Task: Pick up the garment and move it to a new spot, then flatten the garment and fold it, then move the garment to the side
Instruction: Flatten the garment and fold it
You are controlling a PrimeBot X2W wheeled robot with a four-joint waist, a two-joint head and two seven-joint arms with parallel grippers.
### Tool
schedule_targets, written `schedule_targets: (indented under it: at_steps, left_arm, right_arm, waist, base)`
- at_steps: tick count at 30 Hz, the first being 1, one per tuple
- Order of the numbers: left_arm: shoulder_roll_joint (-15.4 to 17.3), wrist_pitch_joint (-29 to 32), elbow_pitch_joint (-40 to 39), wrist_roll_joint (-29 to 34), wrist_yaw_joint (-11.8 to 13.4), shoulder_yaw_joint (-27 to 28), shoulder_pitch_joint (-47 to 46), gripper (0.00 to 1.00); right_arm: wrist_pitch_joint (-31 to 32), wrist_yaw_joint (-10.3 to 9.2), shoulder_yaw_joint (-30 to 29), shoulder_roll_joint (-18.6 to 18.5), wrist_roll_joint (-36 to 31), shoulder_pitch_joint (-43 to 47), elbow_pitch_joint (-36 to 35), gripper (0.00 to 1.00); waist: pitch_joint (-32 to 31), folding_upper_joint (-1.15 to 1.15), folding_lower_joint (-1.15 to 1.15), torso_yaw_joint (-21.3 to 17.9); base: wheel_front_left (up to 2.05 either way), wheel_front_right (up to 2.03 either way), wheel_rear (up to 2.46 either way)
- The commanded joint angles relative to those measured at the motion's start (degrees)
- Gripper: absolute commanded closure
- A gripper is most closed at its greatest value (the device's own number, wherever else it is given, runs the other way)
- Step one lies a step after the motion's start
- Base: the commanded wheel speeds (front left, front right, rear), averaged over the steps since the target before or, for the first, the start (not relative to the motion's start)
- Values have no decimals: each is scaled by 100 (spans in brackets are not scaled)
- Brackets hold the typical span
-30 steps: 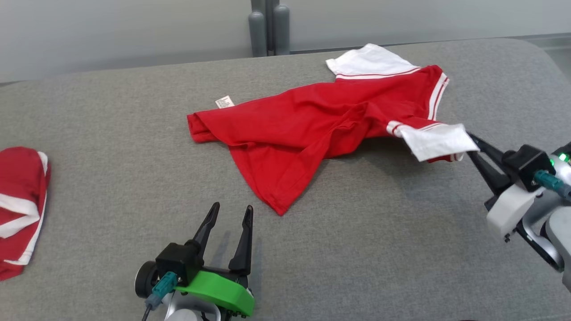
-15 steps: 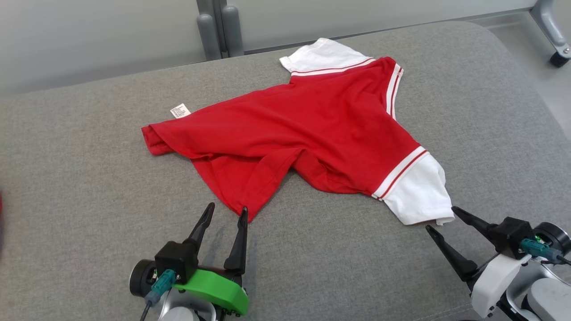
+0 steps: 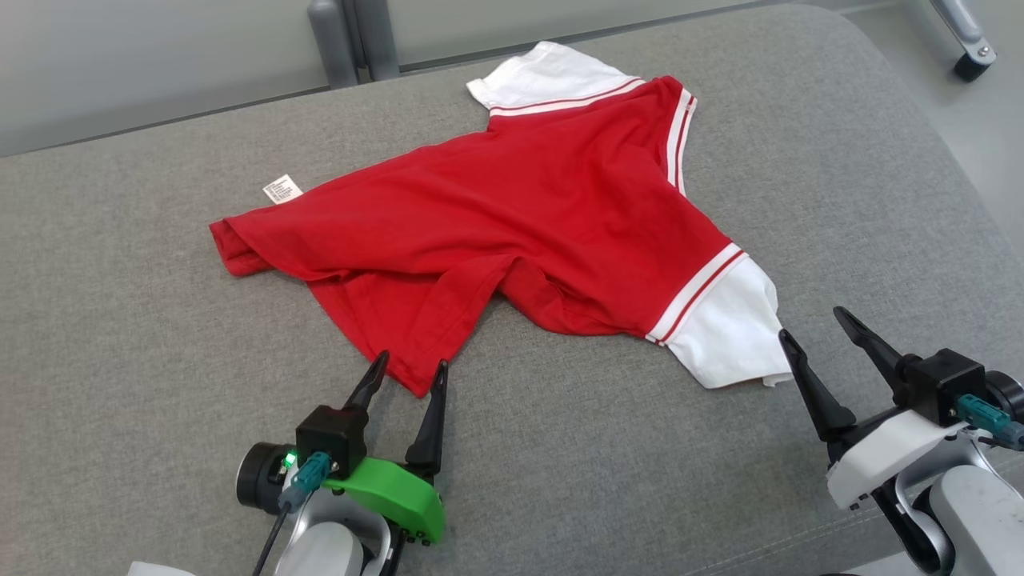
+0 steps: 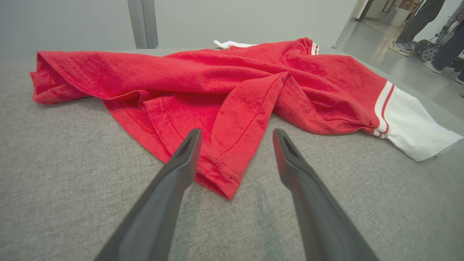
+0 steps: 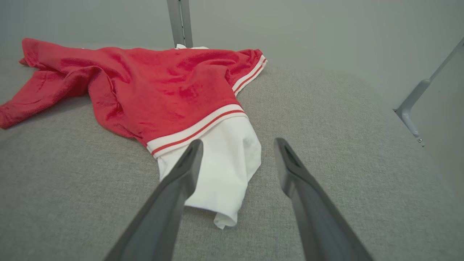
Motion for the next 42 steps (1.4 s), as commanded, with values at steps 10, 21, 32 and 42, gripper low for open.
schedule_targets:
  at_steps: [10, 21, 32, 42]
  left_arm:
    - [30, 4, 701, -79, 275, 197, -302, 0]
    - [29, 3, 465, -447, -91, 96, -362, 16]
    - [31, 3, 743, -666, -90, 225, -458, 64]
    - [31, 3, 500, -688, -99, 704, -516, 100]
  right_arm:
    - [-22, -8, -529, 597, -448, 90, -198, 0]
    - [-23, -8, -596, 732, -456, 117, -223, 0]
    - [-22, -8, -533, 781, -342, -6, -170, 0]
    - [-23, -8, -655, 826, -310, 20, -113, 0]
  waist:
    - [276, 0, 0, -195]
    - [296, 0, 0, -166]
    - [297, 0, 0, -213]
    - [220, 0, 0, -209]
  base:
    - [0, 0, 0]
    - [0, 0, 0]
    - [0, 0, 0]
    - [0, 0, 0]
